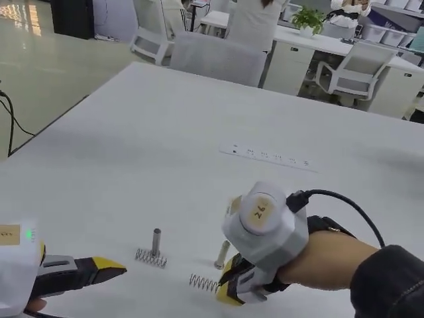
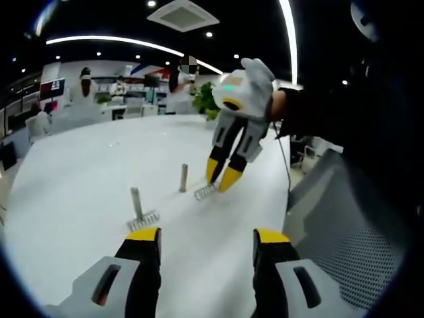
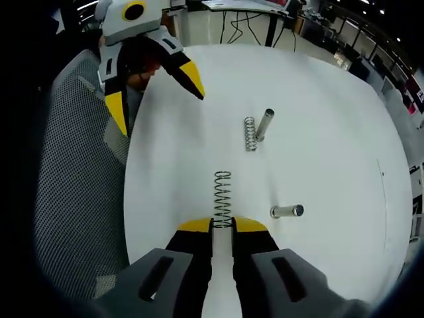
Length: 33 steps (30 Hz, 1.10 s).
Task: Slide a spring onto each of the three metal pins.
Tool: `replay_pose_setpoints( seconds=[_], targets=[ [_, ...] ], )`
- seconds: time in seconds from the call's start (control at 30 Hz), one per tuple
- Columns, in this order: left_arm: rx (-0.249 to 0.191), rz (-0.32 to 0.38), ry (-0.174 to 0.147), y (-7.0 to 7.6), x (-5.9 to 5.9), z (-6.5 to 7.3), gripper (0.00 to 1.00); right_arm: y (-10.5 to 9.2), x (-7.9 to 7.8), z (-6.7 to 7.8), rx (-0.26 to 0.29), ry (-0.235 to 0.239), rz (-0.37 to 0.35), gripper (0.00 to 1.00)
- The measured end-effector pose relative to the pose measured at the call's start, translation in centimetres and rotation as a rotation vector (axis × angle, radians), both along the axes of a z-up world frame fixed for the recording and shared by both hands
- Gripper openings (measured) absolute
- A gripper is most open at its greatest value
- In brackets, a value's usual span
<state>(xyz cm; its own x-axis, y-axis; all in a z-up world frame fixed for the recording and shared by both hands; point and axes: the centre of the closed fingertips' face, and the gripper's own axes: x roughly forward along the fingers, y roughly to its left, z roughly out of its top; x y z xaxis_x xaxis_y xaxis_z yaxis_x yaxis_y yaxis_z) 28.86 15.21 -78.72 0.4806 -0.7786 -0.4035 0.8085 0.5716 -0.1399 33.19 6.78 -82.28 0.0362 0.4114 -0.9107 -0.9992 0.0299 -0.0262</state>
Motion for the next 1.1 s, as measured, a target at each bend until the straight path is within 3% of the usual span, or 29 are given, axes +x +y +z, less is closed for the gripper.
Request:
replay_pose_setpoints(
  seconds=[0.27, 0.63, 0.87, 1.1],
  targets=[
    [0.041, -0.063, -0.014, -0.3, 0.2, 0.6, 0.48, 1.0, -0.6, 1.9, 0.031, -0.026, 0.033, 0.07],
    [0.075, -0.135, -0.053, -1.2, 1.2, 2.2, 0.44, 2.0, -1.3, 3.2, 0.06, -0.046, 0.077, 0.07],
    [0.061, -0.159, -0.076, -2.1, 1.9, 3.2, 0.41, 2.5, -1.4, 3.9, 0.071, -0.06, 0.097, 0.07],
    [-0.009, -0.146, -0.078, -3.6, 2.1, 3.3, 0.36, 2.9, -2.0, 4.0, 0.074, -0.06, 0.116, 0.07]
  ],
)
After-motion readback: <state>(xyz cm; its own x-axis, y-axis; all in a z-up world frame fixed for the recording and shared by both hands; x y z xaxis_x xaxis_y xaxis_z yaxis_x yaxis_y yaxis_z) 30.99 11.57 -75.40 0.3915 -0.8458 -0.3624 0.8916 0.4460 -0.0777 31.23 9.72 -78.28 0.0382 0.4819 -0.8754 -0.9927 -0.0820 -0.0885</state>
